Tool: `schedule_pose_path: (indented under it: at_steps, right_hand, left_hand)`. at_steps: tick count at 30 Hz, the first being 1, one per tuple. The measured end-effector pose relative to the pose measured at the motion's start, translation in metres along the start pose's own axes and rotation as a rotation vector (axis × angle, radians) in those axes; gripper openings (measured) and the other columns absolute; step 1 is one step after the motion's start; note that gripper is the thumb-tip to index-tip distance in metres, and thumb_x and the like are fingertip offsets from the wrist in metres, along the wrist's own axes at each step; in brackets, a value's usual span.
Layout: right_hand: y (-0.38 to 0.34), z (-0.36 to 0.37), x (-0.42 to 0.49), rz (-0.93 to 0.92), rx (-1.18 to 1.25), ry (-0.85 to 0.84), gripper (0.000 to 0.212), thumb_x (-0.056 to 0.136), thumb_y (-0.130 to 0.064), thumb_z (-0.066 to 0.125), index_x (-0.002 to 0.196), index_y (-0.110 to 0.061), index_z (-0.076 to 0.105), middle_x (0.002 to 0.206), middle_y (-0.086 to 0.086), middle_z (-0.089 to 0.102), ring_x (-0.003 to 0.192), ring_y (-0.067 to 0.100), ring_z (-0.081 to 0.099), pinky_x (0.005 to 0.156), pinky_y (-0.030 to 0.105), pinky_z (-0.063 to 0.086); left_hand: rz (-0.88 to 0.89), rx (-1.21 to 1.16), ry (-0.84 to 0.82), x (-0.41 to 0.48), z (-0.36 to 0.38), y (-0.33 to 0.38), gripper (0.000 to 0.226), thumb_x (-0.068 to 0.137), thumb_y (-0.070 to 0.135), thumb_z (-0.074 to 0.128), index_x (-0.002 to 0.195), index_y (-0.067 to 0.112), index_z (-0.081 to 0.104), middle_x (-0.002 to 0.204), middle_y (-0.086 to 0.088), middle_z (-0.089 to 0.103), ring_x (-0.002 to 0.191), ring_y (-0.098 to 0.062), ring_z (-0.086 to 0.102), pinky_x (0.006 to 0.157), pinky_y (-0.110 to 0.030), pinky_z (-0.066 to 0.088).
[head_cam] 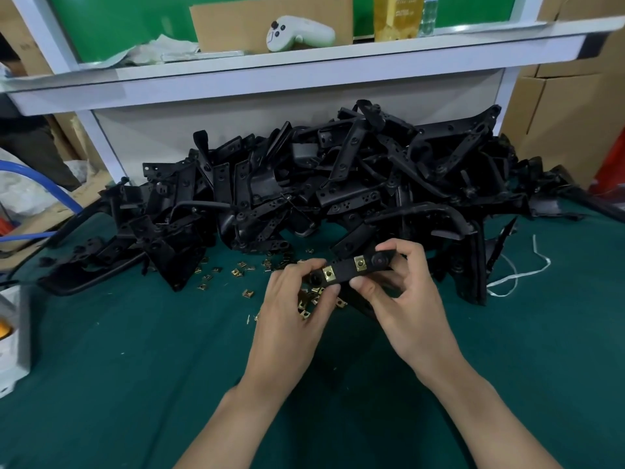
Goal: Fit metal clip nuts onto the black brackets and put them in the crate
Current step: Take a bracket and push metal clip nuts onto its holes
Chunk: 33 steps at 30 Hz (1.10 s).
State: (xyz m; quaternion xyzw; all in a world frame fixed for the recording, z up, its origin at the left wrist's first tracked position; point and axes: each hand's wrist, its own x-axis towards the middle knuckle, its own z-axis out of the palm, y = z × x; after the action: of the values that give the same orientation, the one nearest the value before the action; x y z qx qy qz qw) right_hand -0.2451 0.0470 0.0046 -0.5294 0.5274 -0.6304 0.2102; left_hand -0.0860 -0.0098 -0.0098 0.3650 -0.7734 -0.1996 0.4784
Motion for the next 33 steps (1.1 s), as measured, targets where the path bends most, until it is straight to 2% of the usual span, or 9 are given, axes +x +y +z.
schedule_pose_path:
  at_steps: [4,7,11,14,19,25,27,30,33]
  right_hand:
    - [-0.004,0.0,-0.003,-0.107,-0.03,0.03,0.031,0.09,-0.037,0.074,0.109,-0.048,0.053,0.11,-0.02,0.068,0.107,0.002,0.064,0.083,0.008,0.047]
    - [-0.006,0.002,-0.007,-0.321,-0.202,0.057,0.018,0.094,-0.028,0.069,0.104,-0.035,0.057,0.112,-0.018,0.061,0.107,0.013,0.062,0.088,0.022,0.05]
    - [-0.002,0.011,-0.013,-0.553,-0.4,0.03,0.016,0.089,-0.014,0.061,0.097,-0.025,0.054,0.111,-0.013,0.052,0.098,0.015,0.058,0.078,0.043,0.053]
    - [0.0,0.013,-0.014,-0.599,-0.421,0.03,0.019,0.088,-0.01,0.062,0.097,-0.023,0.052,0.109,-0.009,0.052,0.092,0.02,0.061,0.075,0.042,0.053]
    - [0.0,0.012,-0.014,-0.521,-0.381,0.03,0.013,0.088,-0.015,0.058,0.096,-0.025,0.053,0.108,-0.011,0.053,0.095,0.013,0.059,0.075,0.032,0.054]
    - [0.001,0.01,-0.012,-0.495,-0.368,0.035,0.039,0.08,0.006,0.07,0.1,-0.023,0.055,0.109,-0.011,0.051,0.097,0.004,0.058,0.074,0.02,0.05]
    - [-0.003,0.01,-0.012,-0.489,-0.316,0.058,0.031,0.087,-0.003,0.071,0.104,-0.023,0.056,0.111,-0.01,0.052,0.099,0.006,0.058,0.079,0.017,0.048]
    - [-0.013,0.007,-0.012,-0.452,-0.246,0.144,0.018,0.094,-0.029,0.067,0.111,-0.026,0.059,0.122,-0.009,0.051,0.112,0.01,0.056,0.094,0.015,0.042]
    - [-0.026,0.0,-0.011,-0.31,-0.121,0.151,0.016,0.094,-0.041,0.065,0.108,-0.035,0.062,0.119,-0.014,0.064,0.113,0.008,0.062,0.092,0.01,0.044]
  left_hand:
    - [0.022,-0.007,0.044,0.003,-0.002,-0.001,0.03,0.09,0.051,0.06,0.119,0.047,0.053,0.114,0.029,0.054,0.112,0.0,0.055,0.089,-0.006,0.039]
    - [0.077,-0.028,0.111,0.006,-0.004,-0.004,0.029,0.09,0.031,0.07,0.115,0.037,0.058,0.122,0.02,0.054,0.117,-0.004,0.056,0.089,-0.008,0.041]
    - [0.007,-0.095,0.18,0.005,-0.006,-0.008,0.067,0.083,-0.004,0.074,0.103,0.055,0.048,0.12,0.022,0.052,0.105,-0.01,0.057,0.069,-0.009,0.046]
    - [0.038,-0.079,0.24,0.005,-0.008,-0.008,0.064,0.082,0.003,0.07,0.104,0.058,0.045,0.117,0.021,0.053,0.101,-0.012,0.058,0.069,-0.014,0.047]
    - [0.051,-0.05,0.253,0.005,-0.009,-0.006,0.058,0.082,0.009,0.068,0.105,0.057,0.044,0.117,0.023,0.051,0.102,-0.008,0.057,0.071,-0.026,0.052]
    - [0.071,-0.048,0.224,0.005,-0.011,-0.005,0.06,0.082,0.008,0.071,0.106,0.056,0.045,0.114,0.022,0.052,0.1,-0.007,0.056,0.077,-0.013,0.045]
    - [0.095,-0.042,0.207,0.005,-0.012,-0.003,0.051,0.084,0.016,0.071,0.107,0.055,0.047,0.111,0.023,0.054,0.1,-0.005,0.057,0.082,-0.012,0.043]
    - [0.133,-0.08,0.175,0.005,-0.012,0.002,0.026,0.092,0.035,0.068,0.115,0.038,0.058,0.105,0.021,0.057,0.099,-0.005,0.059,0.086,-0.011,0.042]
    - [0.236,-0.052,0.178,0.005,-0.012,0.006,0.023,0.096,0.043,0.064,0.117,0.032,0.061,0.113,0.013,0.053,0.107,-0.005,0.057,0.091,-0.011,0.041]
